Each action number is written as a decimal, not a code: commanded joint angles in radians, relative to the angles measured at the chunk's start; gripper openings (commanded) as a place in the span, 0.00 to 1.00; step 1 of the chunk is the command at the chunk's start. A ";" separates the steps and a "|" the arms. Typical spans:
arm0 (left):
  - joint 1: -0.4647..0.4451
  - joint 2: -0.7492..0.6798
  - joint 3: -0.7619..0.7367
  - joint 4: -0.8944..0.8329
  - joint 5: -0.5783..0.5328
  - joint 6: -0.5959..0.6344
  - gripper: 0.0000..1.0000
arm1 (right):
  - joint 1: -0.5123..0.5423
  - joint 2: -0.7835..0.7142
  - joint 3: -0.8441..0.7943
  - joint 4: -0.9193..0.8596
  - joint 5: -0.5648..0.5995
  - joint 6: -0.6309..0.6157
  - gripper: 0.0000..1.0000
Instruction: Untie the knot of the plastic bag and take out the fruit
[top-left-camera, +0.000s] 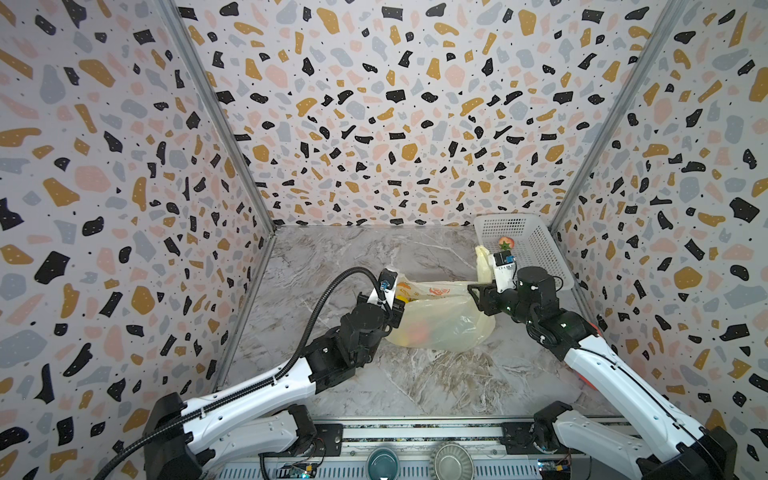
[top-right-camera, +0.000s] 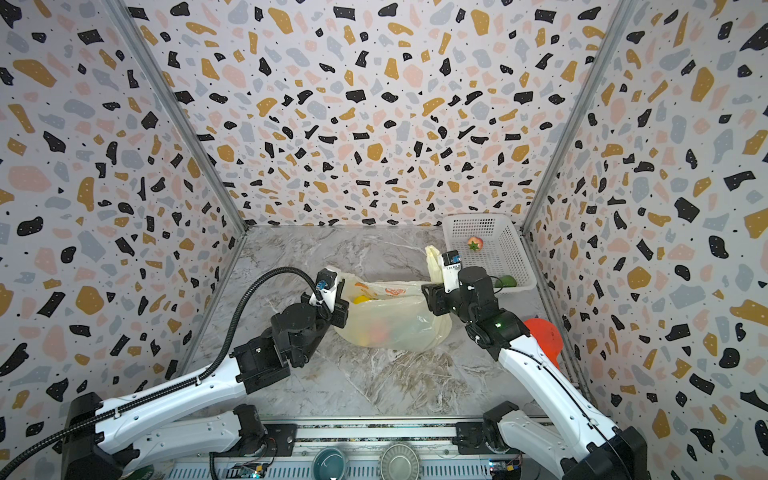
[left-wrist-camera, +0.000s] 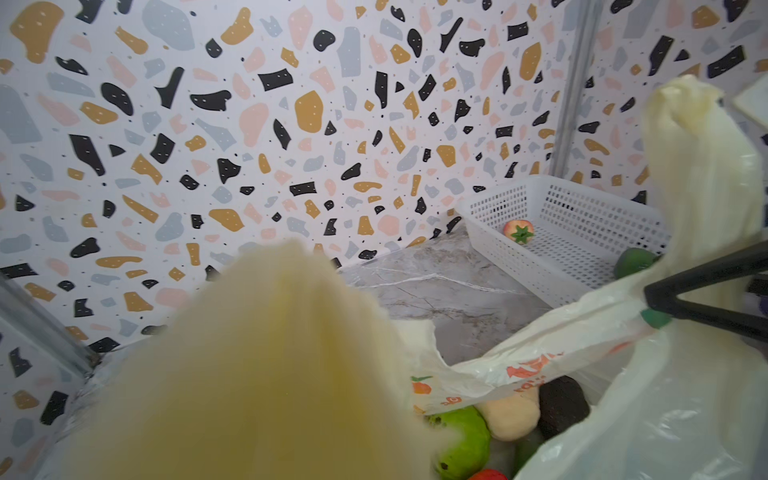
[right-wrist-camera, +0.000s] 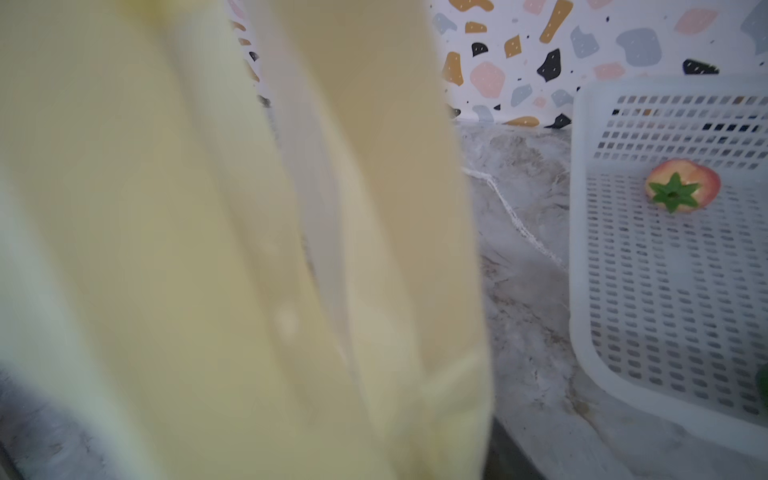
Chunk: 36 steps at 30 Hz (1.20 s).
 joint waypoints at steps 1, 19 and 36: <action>0.004 -0.046 -0.021 -0.017 0.151 -0.051 0.00 | 0.000 -0.015 0.101 -0.141 -0.046 -0.005 0.80; 0.004 -0.173 -0.085 0.032 0.156 -0.147 0.00 | 0.240 -0.074 0.369 -0.453 -0.191 0.099 0.99; 0.004 -0.197 -0.116 0.033 0.171 -0.135 0.00 | 0.380 0.332 0.474 -0.280 -0.172 0.072 0.74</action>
